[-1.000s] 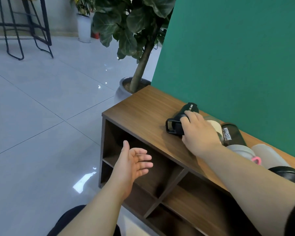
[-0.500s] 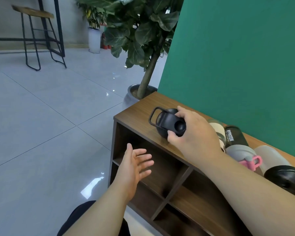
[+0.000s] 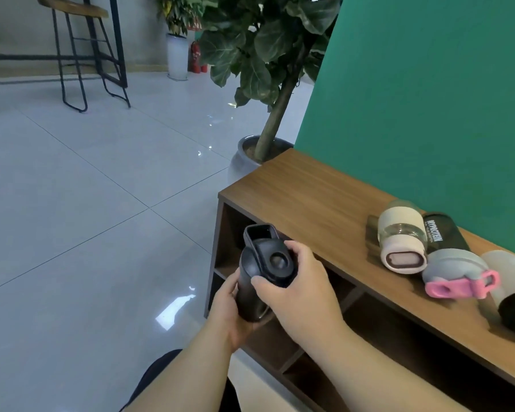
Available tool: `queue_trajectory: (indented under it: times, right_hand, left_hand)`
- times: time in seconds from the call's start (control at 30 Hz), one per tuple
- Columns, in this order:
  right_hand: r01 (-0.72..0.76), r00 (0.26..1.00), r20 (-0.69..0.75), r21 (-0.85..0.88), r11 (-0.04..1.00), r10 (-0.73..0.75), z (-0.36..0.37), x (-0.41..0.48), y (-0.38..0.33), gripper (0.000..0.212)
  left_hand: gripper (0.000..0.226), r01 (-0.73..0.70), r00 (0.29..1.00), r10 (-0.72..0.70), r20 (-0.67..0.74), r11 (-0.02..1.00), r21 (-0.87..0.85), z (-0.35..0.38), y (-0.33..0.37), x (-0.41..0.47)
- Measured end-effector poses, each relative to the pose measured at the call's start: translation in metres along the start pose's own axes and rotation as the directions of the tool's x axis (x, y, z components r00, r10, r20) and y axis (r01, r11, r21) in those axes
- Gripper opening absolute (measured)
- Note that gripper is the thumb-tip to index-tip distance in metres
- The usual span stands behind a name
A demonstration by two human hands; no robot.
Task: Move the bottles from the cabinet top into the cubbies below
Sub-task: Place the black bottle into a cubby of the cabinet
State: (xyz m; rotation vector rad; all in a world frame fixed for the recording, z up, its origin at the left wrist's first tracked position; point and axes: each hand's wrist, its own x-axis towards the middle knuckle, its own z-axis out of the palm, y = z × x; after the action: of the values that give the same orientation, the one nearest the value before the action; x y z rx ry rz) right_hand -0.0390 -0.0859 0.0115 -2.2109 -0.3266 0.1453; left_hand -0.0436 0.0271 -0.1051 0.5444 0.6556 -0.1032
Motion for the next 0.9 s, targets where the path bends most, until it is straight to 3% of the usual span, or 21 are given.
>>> queue_trajectory:
  times: [0.07, 0.17, 0.23, 0.33, 0.47, 0.57, 0.67, 0.9]
  right_hand:
    - [-0.028, 0.996, 0.081, 0.029, 0.999, 0.025, 0.015, 0.007, 0.015, 0.089]
    - [-0.125, 0.983, 0.152, 0.126, 0.984, 0.106, 0.029, 0.017, 0.037, 0.097]
    - [-0.162, 0.980, 0.133, 0.122, 0.979, 0.145, 0.041, 0.029, 0.053, 0.103]
    - [-0.213, 0.977, 0.056, 0.122, 0.969, 0.207, 0.059, 0.046, 0.069, 0.091]
    - [-0.255, 0.964, -0.059, 0.097, 0.962, 0.261, 0.085, 0.068, 0.081, 0.080]
    - [-0.291, 0.946, -0.128, 0.062, 0.955, 0.297, 0.107, 0.084, 0.089, 0.113]
    - [-0.283, 0.942, -0.176, 0.043, 0.958, 0.286, 0.124, 0.102, 0.092, 0.117]
    - [-0.290, 0.937, -0.202, 0.003, 0.957, 0.285, 0.145, 0.136, 0.100, 0.113]
  left_hand:
    - [0.050, 0.056, 0.998, -0.054, -0.019, 0.993, 0.108, -0.007, 0.008, 0.015]
    - [0.049, 0.095, 0.995, -0.083, -0.049, 0.945, 0.313, -0.019, 0.019, 0.032]
    - [0.037, 0.142, 0.990, -0.129, -0.060, 0.909, 0.391, -0.024, 0.025, 0.046]
    - [0.023, 0.208, 0.978, -0.178, -0.110, 0.896, 0.394, -0.030, 0.025, 0.068]
    - [0.047, 0.211, 0.965, -0.173, -0.195, 0.958, 0.193, -0.035, 0.016, 0.106]
    - [0.060, 0.105, 0.964, -0.115, -0.241, 0.993, -0.053, -0.037, 0.008, 0.130]
    - [0.087, 0.031, 0.961, -0.090, -0.262, 0.975, -0.222, -0.041, 0.008, 0.142]
    - [0.128, 0.036, 0.977, -0.104, -0.184, 0.940, -0.340, -0.046, 0.021, 0.162]
